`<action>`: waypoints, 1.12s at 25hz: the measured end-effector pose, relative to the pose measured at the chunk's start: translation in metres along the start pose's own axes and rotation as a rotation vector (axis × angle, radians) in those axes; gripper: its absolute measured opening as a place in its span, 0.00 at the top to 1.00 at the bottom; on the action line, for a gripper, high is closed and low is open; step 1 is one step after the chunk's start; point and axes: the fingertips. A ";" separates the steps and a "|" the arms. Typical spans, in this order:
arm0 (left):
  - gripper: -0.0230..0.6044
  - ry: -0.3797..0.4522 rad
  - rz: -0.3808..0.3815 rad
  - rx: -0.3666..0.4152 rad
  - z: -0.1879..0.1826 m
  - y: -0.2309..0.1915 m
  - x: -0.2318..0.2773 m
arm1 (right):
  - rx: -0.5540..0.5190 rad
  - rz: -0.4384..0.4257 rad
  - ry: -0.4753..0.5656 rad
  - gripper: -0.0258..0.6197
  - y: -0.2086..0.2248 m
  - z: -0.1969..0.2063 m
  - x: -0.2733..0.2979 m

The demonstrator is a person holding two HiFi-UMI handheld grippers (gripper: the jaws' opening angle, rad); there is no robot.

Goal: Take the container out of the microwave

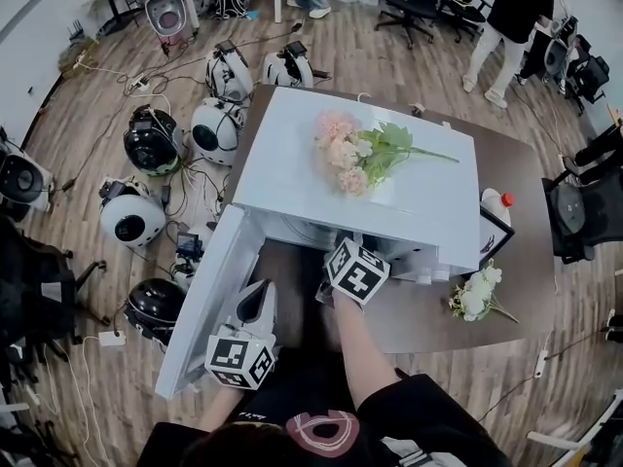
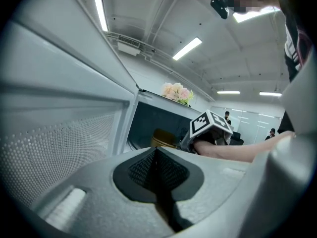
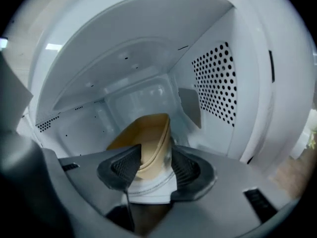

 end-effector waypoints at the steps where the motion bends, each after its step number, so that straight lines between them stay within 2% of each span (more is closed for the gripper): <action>1: 0.95 0.009 0.007 0.000 -0.003 0.002 0.000 | -0.013 -0.009 -0.014 0.66 0.002 0.002 -0.003; 6: 0.95 0.038 0.041 0.029 -0.014 0.015 0.004 | -0.055 0.010 -0.039 0.66 0.017 0.004 -0.017; 12: 0.95 0.036 0.067 0.036 -0.014 0.024 0.008 | -0.046 0.010 -0.034 0.65 0.017 0.001 -0.012; 18: 0.95 0.022 0.051 0.051 -0.010 0.021 0.006 | -0.024 -0.012 -0.094 0.60 0.009 0.006 0.010; 25: 0.95 0.004 0.020 0.061 -0.007 0.017 0.005 | -0.024 -0.019 -0.095 0.67 0.006 0.006 0.014; 28: 0.95 0.000 0.017 0.074 -0.006 0.019 0.004 | -0.005 -0.025 -0.116 0.75 0.005 0.006 0.015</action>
Point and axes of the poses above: the fingertips, and each gripper's own axes: x forward along the fingers, y to its right, z out of its underside, and after that the axes turned 5 degrees about -y, right-handed
